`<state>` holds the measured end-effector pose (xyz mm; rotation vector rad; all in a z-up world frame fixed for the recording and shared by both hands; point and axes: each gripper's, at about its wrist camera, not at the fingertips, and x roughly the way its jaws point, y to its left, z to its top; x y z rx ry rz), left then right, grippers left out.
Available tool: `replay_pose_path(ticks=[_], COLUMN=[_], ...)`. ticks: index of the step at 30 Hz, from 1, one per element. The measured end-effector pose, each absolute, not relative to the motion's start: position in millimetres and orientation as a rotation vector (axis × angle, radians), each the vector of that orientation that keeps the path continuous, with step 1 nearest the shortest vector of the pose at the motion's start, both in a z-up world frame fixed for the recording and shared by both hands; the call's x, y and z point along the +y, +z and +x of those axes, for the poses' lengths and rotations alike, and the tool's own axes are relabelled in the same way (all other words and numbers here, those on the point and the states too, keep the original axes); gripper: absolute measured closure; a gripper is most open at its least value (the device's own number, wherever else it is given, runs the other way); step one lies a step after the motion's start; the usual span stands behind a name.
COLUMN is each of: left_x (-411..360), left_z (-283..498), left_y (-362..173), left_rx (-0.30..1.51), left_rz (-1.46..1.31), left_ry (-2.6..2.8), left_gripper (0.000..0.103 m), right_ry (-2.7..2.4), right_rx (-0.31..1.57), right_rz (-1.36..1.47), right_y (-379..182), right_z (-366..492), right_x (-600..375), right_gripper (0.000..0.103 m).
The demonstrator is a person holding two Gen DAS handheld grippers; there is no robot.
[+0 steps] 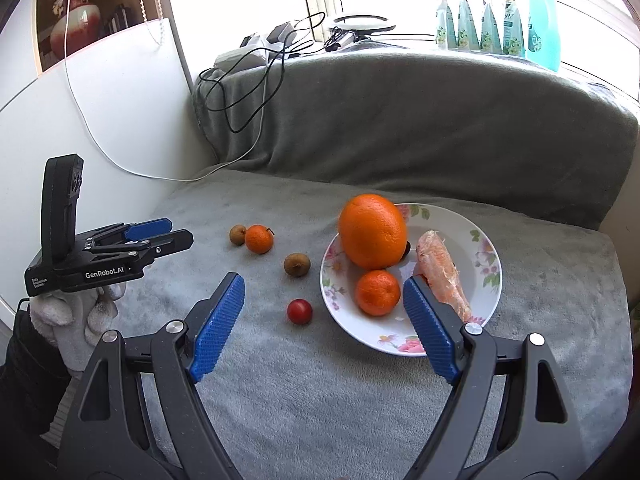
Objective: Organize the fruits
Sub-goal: 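Withdraw both tools from the plate toward the remaining fruits, then grasp the red cherry tomato with the right tool while the left tool grasps a brown kiwi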
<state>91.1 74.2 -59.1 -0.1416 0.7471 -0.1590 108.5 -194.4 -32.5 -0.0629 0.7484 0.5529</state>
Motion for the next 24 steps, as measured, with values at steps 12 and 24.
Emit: replay_pose_path(ticks=[12, 24], left_x=[85, 94], left_z=[96, 114], left_y=[-65, -78], left_rx=[0.739, 0.775], left_rz=[-0.159, -0.192], left_ry=[-0.163, -0.189], left_gripper=[0.036, 0.054], right_ry=[0.64, 0.599], right_rx=[0.84, 0.99], right_rz=[-0.102, -0.092], right_y=[-61, -99], right_z=[94, 122], right_x=[-161, -148], right_gripper=[0.031, 0.067])
